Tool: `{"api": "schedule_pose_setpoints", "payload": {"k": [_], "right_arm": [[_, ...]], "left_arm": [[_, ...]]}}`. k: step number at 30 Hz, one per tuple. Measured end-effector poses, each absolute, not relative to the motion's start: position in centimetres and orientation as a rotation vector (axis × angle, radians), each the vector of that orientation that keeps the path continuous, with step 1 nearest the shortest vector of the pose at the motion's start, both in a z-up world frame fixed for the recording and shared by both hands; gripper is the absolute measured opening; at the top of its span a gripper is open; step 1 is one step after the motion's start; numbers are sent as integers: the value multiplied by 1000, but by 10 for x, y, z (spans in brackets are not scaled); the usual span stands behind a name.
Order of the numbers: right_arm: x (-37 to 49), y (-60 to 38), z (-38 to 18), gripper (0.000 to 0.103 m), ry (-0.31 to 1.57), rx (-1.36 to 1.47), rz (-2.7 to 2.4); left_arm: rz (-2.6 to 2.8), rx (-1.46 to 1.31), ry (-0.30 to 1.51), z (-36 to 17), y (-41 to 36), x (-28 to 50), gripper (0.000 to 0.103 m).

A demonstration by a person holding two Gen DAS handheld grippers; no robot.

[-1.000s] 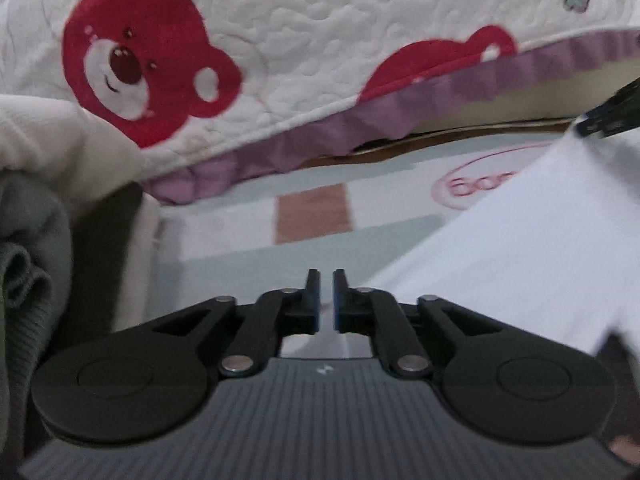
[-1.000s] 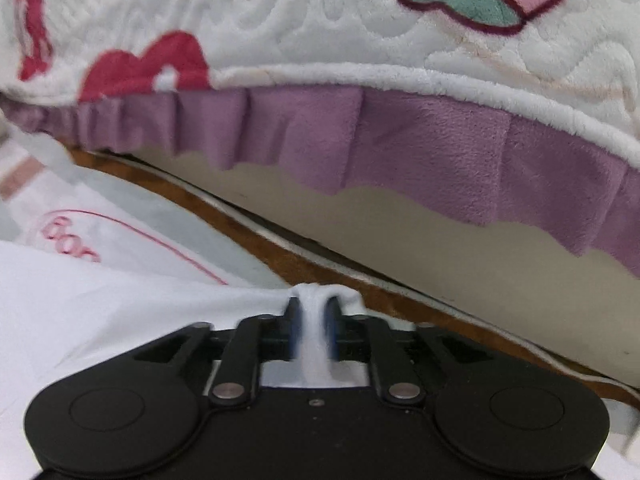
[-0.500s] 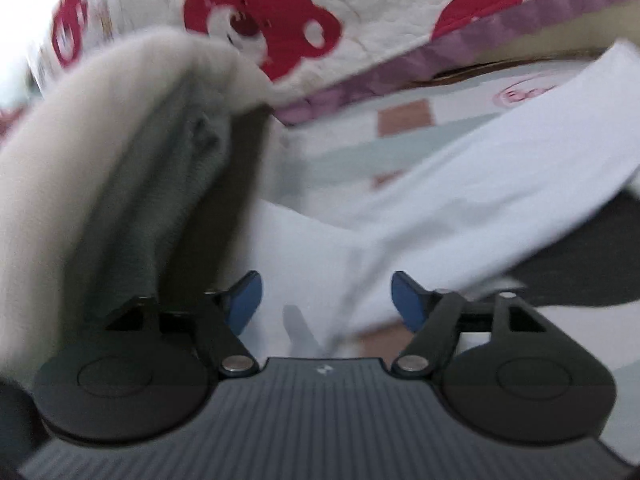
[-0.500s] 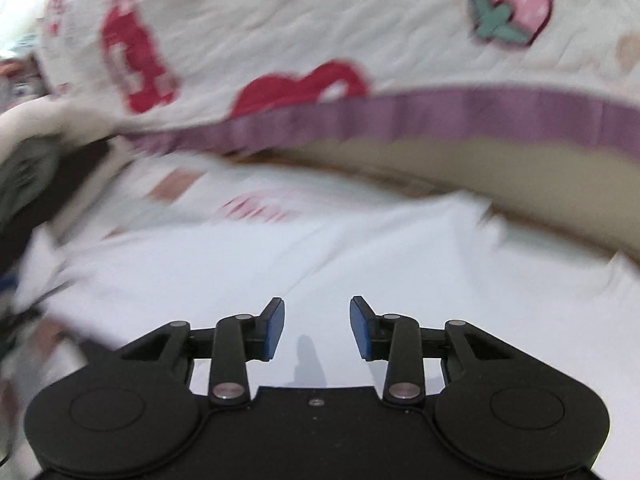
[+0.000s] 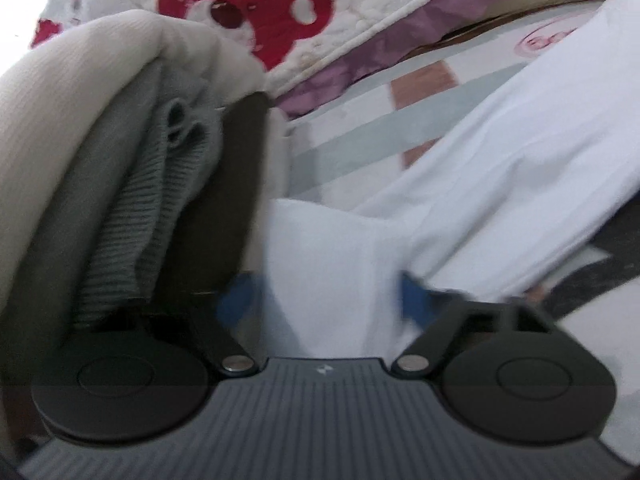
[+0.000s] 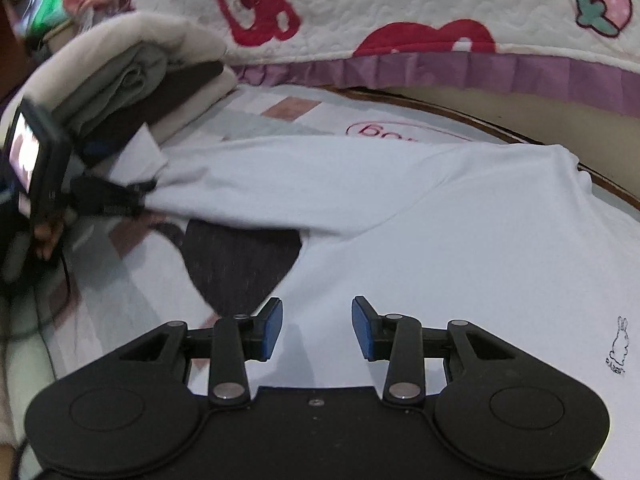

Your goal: Fold clothes

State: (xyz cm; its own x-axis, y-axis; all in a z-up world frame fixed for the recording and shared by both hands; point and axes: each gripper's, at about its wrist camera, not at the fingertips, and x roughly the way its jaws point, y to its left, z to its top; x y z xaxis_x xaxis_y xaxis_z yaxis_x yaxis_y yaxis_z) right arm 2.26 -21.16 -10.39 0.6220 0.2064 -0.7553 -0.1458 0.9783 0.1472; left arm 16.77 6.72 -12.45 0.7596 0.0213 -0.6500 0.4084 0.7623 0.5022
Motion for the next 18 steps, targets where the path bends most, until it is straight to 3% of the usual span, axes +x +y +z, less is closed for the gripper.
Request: {"api": "schedule_pose_setpoints", "payload": {"k": [3,4,6,13,18], "right_arm": [[9,-198,-118,44,909,5,206],[3,-194,-121,45,902,5,213],[-7,-190,-123,53,875,25,218],[-21,-190,-125,55,861,124,232],[-27,-179,-125,64,876,33,305]], "left_arm": [[-278,766,682,-129,54,166,13],[-288,809,649,-128,48,163,12],[-279,849,579,-117,41,161,10],[-225,700,385,-21,39,171,10],[-221,532,396,26,54,194,10]]}}
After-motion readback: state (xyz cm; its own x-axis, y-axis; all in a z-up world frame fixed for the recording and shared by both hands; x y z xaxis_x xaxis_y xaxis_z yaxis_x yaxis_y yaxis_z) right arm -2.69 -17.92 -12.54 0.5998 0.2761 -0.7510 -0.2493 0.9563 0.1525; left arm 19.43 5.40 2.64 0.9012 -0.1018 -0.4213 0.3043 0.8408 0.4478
